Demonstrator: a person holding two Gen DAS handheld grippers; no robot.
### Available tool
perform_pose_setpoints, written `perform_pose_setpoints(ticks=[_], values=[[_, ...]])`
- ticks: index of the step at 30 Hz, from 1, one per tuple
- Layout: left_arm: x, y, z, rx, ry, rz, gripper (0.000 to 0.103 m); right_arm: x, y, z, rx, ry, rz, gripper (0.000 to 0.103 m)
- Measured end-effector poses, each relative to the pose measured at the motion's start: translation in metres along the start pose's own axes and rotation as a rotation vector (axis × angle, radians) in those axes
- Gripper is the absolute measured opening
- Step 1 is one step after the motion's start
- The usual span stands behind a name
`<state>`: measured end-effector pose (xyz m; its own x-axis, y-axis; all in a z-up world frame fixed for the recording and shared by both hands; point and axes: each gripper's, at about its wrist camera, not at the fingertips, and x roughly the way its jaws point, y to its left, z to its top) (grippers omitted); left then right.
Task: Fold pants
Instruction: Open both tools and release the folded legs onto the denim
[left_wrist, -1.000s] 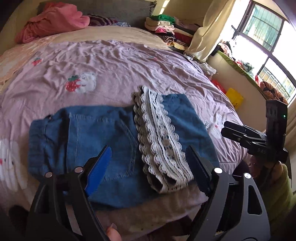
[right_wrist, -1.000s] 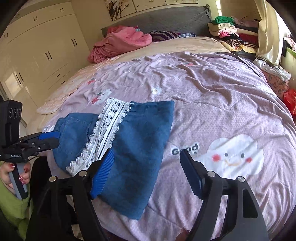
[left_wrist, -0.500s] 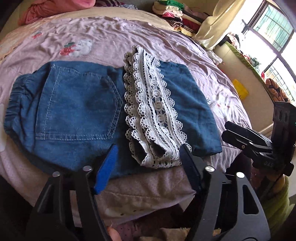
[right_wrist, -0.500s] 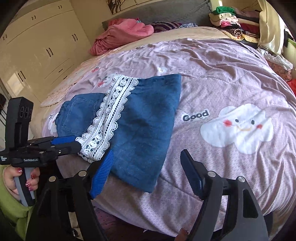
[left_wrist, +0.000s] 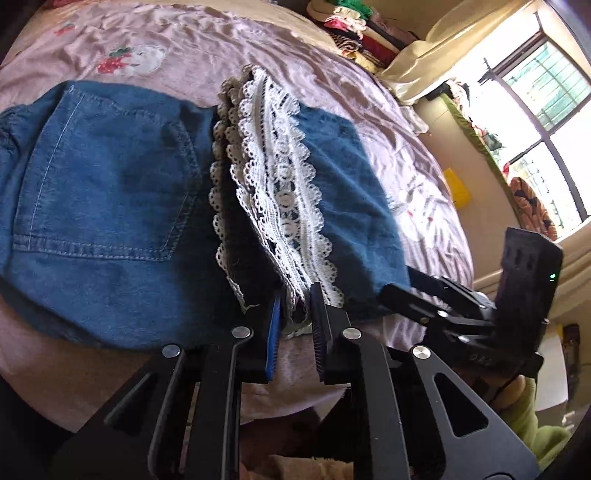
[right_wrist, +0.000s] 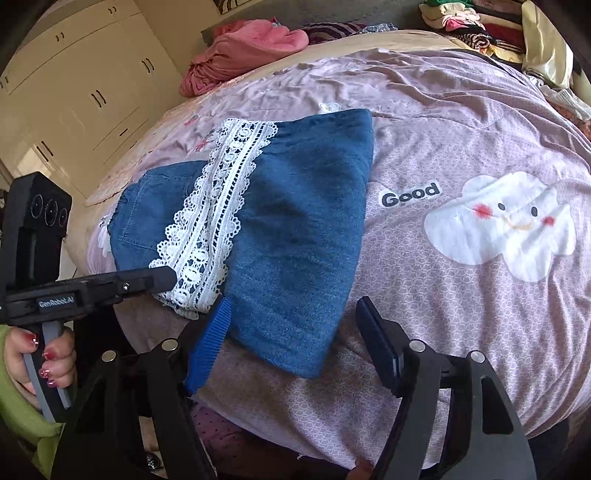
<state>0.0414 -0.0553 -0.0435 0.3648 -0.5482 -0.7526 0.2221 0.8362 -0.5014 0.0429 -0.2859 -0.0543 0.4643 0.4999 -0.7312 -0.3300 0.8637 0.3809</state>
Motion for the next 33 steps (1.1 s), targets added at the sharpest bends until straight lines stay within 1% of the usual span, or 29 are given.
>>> perform_pose_setpoints(ticks=[1,3,4,6,7,9,13,15,17,18,21,22,27,30,31,33], values=[[-0.002,0.001,0.0,0.004,-0.005,0.0,0.008,-0.001,0.001,0.0,-0.005,-0.004,0.001,0.069],[-0.002,0.011,-0.001,0.0,-0.005,0.061,0.008,0.0,0.002,0.001,-0.011,-0.005,-0.008,0.069],[0.0,0.02,-0.003,-0.026,0.009,0.077,0.008,0.0,0.002,0.001,-0.012,-0.004,-0.011,0.069],[0.001,0.028,-0.006,-0.057,0.023,0.047,0.008,0.0,0.003,0.001,-0.011,-0.003,-0.006,0.069],[-0.002,0.027,-0.007,-0.05,0.018,0.044,0.008,0.0,0.003,0.001,-0.011,-0.005,-0.011,0.069],[-0.006,0.023,-0.007,-0.028,0.01,0.053,0.008,-0.002,0.002,0.003,-0.012,-0.009,-0.006,0.069],[-0.011,0.021,-0.007,0.0,-0.002,0.089,0.008,-0.002,0.004,0.007,-0.026,-0.019,-0.039,0.069],[-0.011,0.021,-0.009,0.009,0.002,0.103,0.008,0.003,0.004,0.006,-0.033,-0.008,-0.052,0.069],[-0.007,0.019,-0.008,0.029,0.008,0.123,0.01,0.01,0.006,0.001,-0.059,0.017,-0.098,0.068],[-0.004,0.017,-0.009,0.041,0.013,0.136,0.011,0.015,0.008,-0.002,-0.088,0.034,-0.135,0.066],[0.005,0.016,-0.011,0.07,0.018,0.161,0.013,0.022,0.013,-0.01,-0.152,0.03,-0.196,0.065],[0.006,0.016,-0.011,0.075,0.017,0.165,0.013,0.023,0.012,-0.011,-0.151,0.028,-0.202,0.065],[0.002,0.017,-0.009,0.083,0.002,0.161,0.015,0.021,0.013,-0.011,-0.152,0.024,-0.209,0.065],[-0.009,0.013,-0.007,0.097,-0.023,0.157,0.017,0.01,0.01,-0.008,-0.102,0.009,-0.168,0.067],[-0.013,0.012,-0.007,0.101,-0.035,0.16,0.017,0.006,0.01,-0.007,-0.094,0.003,-0.162,0.067],[-0.02,0.009,-0.006,0.116,-0.061,0.193,0.02,-0.001,0.013,-0.006,-0.096,-0.012,-0.166,0.067]])
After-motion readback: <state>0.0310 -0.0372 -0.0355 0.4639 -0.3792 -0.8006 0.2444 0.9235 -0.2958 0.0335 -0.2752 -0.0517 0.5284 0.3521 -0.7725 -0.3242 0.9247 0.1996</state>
